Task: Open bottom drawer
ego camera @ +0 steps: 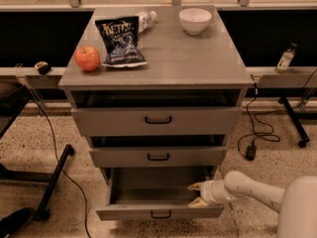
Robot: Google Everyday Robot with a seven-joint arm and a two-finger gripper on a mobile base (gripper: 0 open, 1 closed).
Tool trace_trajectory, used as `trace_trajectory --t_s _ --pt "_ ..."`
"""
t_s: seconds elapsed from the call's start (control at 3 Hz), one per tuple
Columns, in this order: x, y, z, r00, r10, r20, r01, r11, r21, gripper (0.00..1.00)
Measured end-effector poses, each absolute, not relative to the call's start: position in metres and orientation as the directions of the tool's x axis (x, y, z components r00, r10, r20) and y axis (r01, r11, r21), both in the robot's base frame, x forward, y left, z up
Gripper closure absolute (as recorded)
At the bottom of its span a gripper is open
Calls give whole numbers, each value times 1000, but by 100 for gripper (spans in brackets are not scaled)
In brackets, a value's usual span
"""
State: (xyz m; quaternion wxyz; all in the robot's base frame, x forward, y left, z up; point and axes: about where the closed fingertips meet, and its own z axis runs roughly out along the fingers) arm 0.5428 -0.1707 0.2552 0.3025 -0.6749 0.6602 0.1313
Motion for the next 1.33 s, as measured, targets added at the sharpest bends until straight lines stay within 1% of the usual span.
trace_trajectory --t_s 0.33,1.0,1.33 --pt "569 -163 249 91 -811 -579 -967 68 -247 50" --pt "594 -152 201 31 -818 -574 -976 99 -195 75" --pt "596 -148 176 8 -830 -558 -981 101 -165 91"
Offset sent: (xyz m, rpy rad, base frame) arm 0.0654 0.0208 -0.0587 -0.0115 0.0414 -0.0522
